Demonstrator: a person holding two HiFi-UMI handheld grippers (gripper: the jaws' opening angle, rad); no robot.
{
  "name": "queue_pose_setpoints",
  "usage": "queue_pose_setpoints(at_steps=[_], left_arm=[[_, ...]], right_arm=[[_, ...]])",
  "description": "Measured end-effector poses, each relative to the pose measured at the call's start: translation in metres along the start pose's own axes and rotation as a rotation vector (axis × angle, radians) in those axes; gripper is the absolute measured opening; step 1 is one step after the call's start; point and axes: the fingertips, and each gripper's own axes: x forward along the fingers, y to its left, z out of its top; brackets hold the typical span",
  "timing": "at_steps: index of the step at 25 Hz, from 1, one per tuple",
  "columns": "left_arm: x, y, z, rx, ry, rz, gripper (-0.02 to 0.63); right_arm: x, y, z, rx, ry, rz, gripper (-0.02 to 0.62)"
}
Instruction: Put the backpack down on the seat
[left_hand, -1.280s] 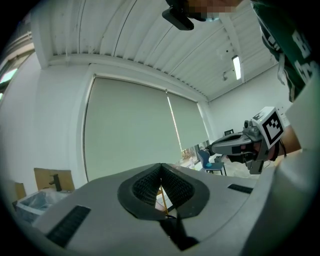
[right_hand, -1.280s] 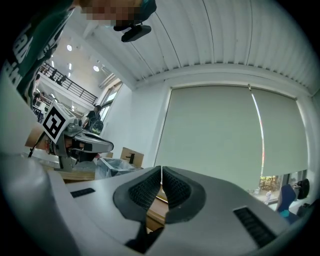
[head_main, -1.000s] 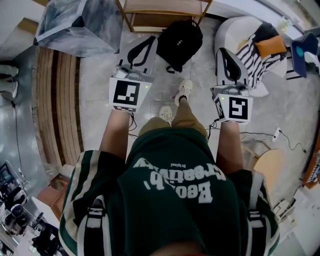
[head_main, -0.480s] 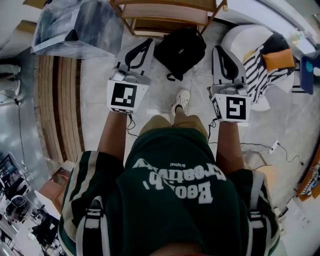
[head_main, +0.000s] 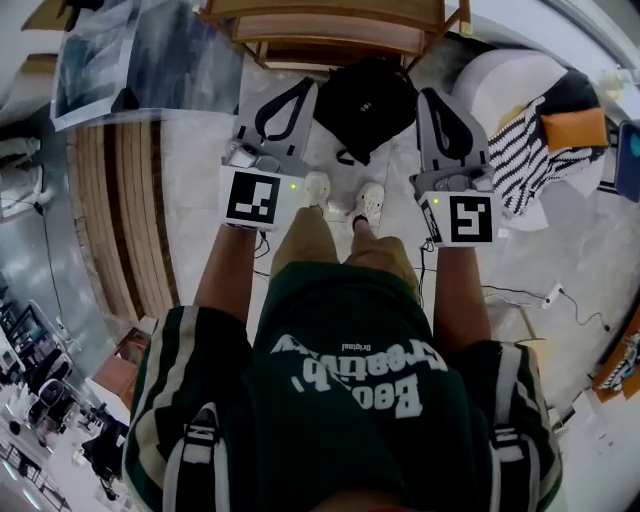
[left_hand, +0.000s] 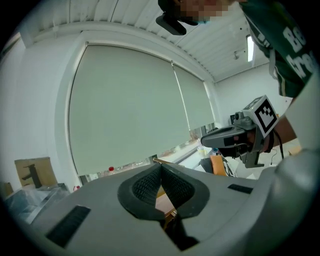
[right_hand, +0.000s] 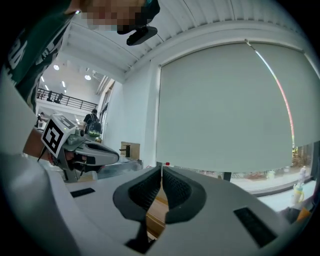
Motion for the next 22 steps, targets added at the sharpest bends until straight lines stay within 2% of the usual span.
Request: queue_pose_setpoints(at_steps=[3,9,13,17,22], left_arm=[[0.038,0.013,-0.025,0.037,0.022,-0.043,0.018],[0.112,0.039,-0.103,0.057,0.038,-0.138,0.018],[0.147,0.056,-0.159,-0.001,0.046,-0.161,0.018],[0.176,0.049,-0.212,0.010,0.060,-0.221,0.018],[0.205,0.038,-0.276,-0.076,0.089,-0.266,0.018]], right_arm=[[0.032,-0.012,-0.026,0.008,0.033,-0.027,0.034],[0.090,-0.038,-0.094,0.016,0.134,-0.130,0.034],[0.127,-0.043,-0.145,-0.015,0.175,-0.151,0.034],[0.145,-0.051,-0.195,0.001,0.194,-0.198,0.034],[0.162,-0.058,-0.270,0.035,0.227,-0.207,0.035]])
